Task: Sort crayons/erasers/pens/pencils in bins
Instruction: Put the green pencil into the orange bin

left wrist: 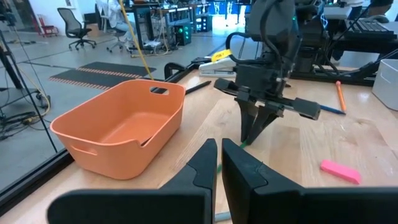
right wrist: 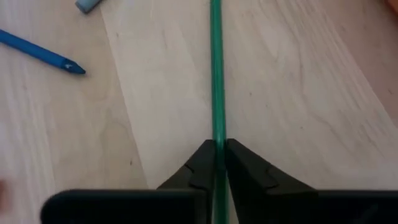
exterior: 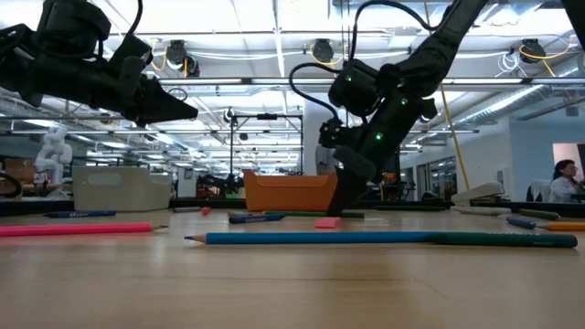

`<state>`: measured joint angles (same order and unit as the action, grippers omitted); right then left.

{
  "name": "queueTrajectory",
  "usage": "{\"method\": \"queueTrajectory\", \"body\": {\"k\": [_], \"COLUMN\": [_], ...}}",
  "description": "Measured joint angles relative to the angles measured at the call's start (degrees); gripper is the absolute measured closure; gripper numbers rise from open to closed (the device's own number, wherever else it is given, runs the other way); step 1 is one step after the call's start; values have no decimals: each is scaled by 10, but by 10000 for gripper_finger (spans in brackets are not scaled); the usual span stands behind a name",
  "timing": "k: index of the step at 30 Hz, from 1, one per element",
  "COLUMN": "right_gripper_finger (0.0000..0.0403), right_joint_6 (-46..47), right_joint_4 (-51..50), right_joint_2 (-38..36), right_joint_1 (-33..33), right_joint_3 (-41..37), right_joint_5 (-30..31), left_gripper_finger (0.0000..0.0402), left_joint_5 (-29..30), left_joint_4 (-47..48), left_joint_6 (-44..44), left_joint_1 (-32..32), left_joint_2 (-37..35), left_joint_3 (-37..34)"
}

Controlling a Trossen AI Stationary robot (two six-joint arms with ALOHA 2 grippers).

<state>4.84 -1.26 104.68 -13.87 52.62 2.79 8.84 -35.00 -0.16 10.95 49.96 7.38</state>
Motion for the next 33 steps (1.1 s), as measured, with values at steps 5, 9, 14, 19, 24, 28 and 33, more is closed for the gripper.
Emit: {"method": "queueTrajectory", "body": {"k": [5, 9, 14, 19, 24, 28, 33], "right_gripper_finger": [384, 378, 381, 381, 381, 381, 381], "right_joint_6": [-11, -21, -38, -50, -102, -167, -250], "right_joint_4": [2, -4, -9, -10, -19, -33, -22], "right_joint_2": [-1, -15, -51, -96, -117, -110, -78], "right_joint_1": [-11, -16, -21, -36, -51, -70, -107], "right_joint_3": [0, -2, -4, -2, 42, 108, 167], "right_joint_5": [-6, 2, 9, 7, 33, 36, 35], "left_gripper_finger": [376, 376, 376, 376, 376, 376, 376], "left_joint_5": [-3, -3, -16, -17, -17, -17, -18], "left_joint_4": [0, -10, -23, -26, -30, -41, -49], "left_joint_6": [-2, -8, -15, -19, -19, -25, -30], "left_joint_1": [0, 0, 0, -1, -1, -1, -1], "left_joint_2": [0, 0, 0, 0, 0, 0, 0], "left_joint_3": [0, 0, 0, 0, 0, 0, 0]}}
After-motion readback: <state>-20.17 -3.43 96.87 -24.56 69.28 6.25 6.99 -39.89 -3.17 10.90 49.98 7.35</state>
